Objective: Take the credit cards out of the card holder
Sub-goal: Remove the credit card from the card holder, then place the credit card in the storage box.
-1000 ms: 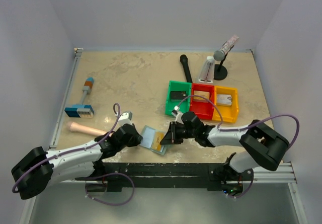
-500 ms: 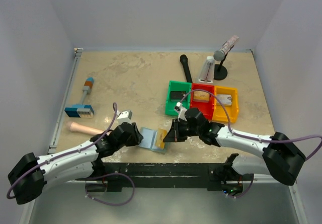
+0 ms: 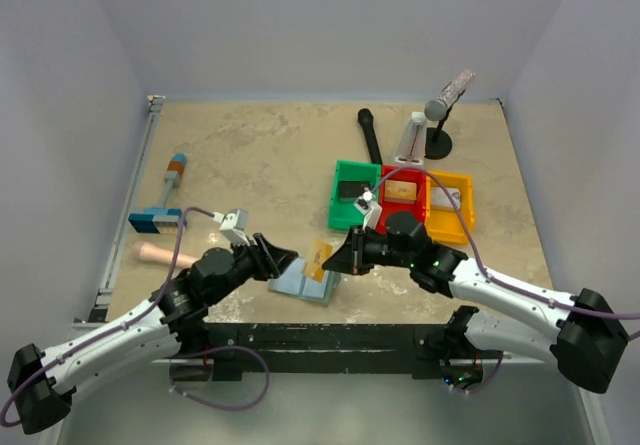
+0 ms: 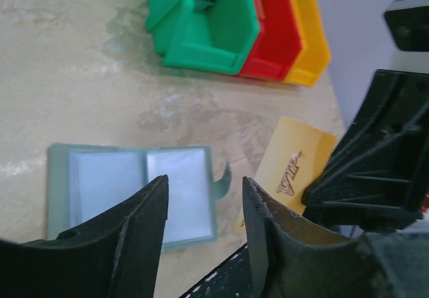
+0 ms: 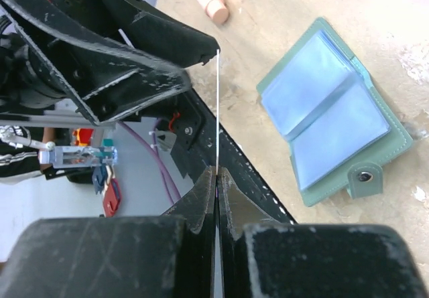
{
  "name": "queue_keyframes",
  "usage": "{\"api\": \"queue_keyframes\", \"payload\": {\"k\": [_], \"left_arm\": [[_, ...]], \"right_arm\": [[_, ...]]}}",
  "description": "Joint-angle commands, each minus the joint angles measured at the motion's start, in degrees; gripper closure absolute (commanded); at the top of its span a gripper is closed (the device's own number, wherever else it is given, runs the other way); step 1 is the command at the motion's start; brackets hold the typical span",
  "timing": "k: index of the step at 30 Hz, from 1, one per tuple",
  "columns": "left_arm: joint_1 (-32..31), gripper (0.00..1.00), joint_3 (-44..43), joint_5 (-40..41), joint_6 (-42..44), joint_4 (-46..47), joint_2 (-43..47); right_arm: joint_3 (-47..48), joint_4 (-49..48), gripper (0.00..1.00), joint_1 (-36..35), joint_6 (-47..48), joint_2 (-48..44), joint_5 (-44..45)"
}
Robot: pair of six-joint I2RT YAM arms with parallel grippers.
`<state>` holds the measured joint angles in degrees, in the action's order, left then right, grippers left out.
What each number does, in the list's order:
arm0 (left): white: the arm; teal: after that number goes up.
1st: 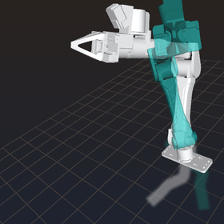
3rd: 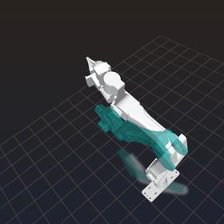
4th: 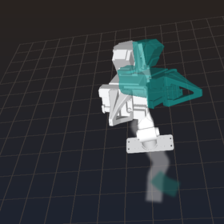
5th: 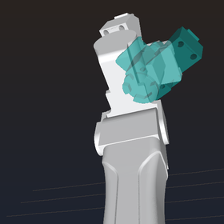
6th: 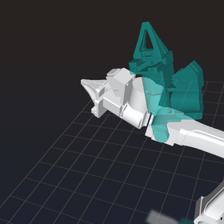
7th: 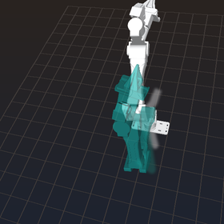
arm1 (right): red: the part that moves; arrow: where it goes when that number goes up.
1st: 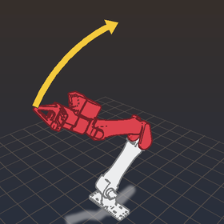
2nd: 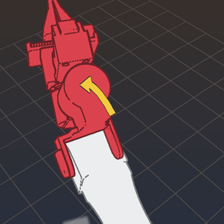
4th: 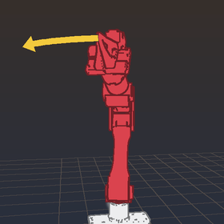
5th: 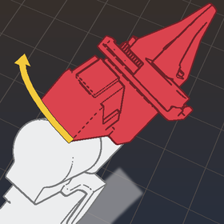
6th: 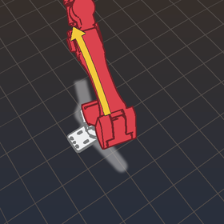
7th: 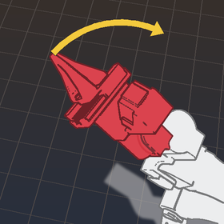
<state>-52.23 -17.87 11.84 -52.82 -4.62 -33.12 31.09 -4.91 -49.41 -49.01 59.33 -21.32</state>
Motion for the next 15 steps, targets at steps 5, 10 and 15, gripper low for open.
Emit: {"api": "queue_keyframes", "payload": {"k": [5,10,15], "left_arm": [[1.16,0.33,3.98,-10.24,5.53,17.01,8.6],[1.6,0.32,5.74,-14.91,5.62,23.07,8.34],[1.69,0.33,4.77,-17.54,5.71,23.43,4.3]], "right_arm": [[-6.91,-15.99,1.0,0.89,-3.8,-5.01,-0.12],[-9.03,-22.06,1.0,0.89,-5.12,-4.93,-0.74],[-9.21,-24.36,1.0,0.89,-5.48,-4.84,-1.79]]}}
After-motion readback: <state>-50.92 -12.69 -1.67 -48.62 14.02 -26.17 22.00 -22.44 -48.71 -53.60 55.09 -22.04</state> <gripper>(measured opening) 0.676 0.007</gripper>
